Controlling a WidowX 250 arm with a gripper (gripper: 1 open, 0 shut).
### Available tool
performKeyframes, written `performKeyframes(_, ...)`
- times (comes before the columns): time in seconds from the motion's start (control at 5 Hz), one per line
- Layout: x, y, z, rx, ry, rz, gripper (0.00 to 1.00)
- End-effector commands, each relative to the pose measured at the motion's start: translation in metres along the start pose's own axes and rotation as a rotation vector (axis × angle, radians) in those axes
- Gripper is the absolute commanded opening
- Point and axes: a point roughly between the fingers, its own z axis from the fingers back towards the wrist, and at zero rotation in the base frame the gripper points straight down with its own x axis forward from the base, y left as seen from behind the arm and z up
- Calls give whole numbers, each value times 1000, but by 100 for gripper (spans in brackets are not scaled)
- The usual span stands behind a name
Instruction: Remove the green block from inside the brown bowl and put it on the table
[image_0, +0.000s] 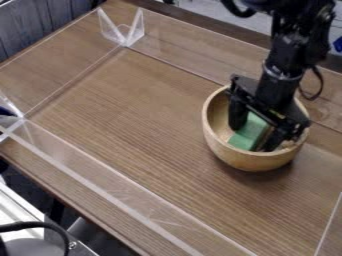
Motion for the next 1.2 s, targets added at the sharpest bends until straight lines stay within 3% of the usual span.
performKeyframes(0.0, 8, 2, 5, 25, -85, 8, 100)
performKeyframes(0.2, 10, 5, 7, 45, -129, 11, 100)
performKeyframes(0.6, 11, 3, 23, -21, -117, -4, 100)
performKeyframes(0.8, 3, 2, 26, -52, -123, -6, 100)
performKeyframes(1.0, 6, 1, 24, -58, -121, 0, 0)
